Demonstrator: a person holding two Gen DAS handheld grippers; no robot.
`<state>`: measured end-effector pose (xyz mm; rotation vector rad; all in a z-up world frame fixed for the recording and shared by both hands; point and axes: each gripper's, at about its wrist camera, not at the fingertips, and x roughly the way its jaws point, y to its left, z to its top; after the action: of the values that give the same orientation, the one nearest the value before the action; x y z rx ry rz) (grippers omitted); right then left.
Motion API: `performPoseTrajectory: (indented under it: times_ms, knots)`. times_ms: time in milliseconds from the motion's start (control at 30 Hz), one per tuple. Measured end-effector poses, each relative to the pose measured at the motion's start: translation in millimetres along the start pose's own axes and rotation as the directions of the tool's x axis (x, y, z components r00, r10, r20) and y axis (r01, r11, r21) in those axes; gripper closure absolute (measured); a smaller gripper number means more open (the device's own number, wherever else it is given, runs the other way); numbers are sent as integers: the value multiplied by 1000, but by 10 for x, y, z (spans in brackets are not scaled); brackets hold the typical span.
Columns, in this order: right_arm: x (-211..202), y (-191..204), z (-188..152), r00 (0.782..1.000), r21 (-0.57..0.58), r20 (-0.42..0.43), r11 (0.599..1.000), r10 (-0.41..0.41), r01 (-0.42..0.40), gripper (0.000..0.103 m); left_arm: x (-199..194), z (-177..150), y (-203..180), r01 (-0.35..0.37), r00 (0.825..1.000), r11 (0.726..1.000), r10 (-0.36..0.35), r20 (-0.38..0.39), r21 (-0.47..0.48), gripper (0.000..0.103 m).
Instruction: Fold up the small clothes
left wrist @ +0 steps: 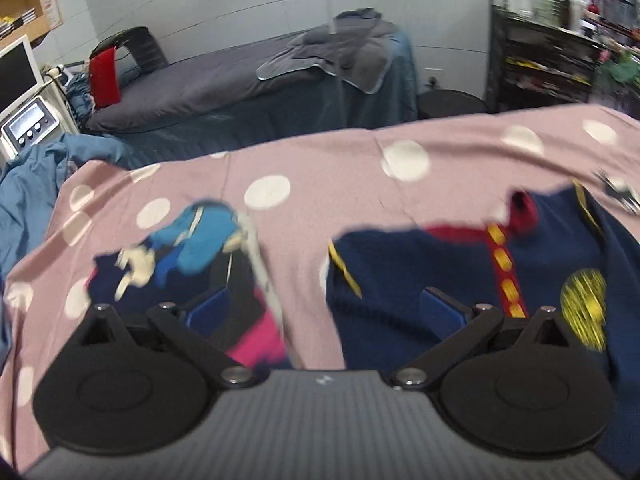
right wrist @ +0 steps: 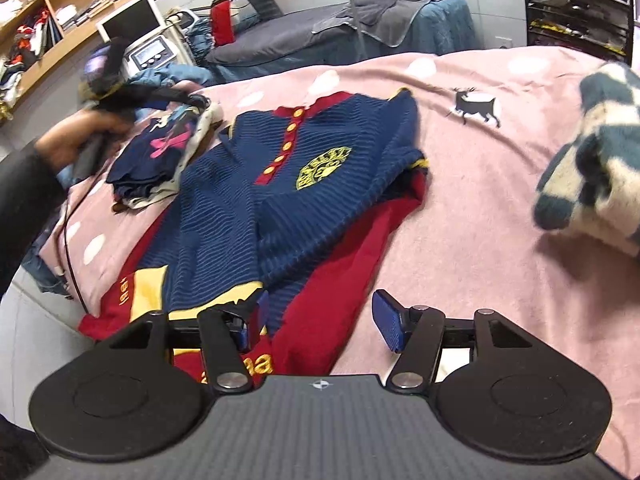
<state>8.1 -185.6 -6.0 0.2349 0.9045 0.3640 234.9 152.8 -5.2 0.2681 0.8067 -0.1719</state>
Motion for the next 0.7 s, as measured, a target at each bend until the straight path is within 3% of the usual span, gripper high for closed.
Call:
performPoseTrajectory:
  times_ms: [67,167,233,367,433,500,567,667,700]
  knots:
    - [-1,34,-80,1000,-6,-17,1000,14,-14,7,-338,-423,53,42,999,998,-43,-25,-56,0]
    - [-23,112,-191,999,-35,-45,999,13,-15,7,-660,-1107,193,115,987,973,-135,-88,-201,0]
    - [-72,186,-258,998,-70,-63,997,26,-31,7,-870,-1539,248,113,983,950,-150,-108,-290,1]
    - [-224,286,-414,994,-131,-97,990,42,-54,3,-1263,-2204,179,77,985,930,-127,-118,-359,2]
    - [-272,305,-511,991,-134,-123,989,45,-62,2,-1399,-2456,170,127,979,908,-178,-96,-399,2]
    - [-297,322,-628,986,-126,-158,989,58,-78,2,-1430,-2690,121,172,967,886,-236,-100,-431,9]
    - [-290,333,-735,978,-108,-195,989,76,-99,3,-1399,-2861,10,183,956,889,-261,-136,-420,17]
    - [-275,342,-822,971,-82,-215,989,99,-119,3,-1291,-3024,-123,199,957,894,-266,-118,-401,25]
    - [-275,344,-845,972,-74,-211,989,107,-125,3,-1256,-3059,-160,207,954,891,-276,-120,-403,36]
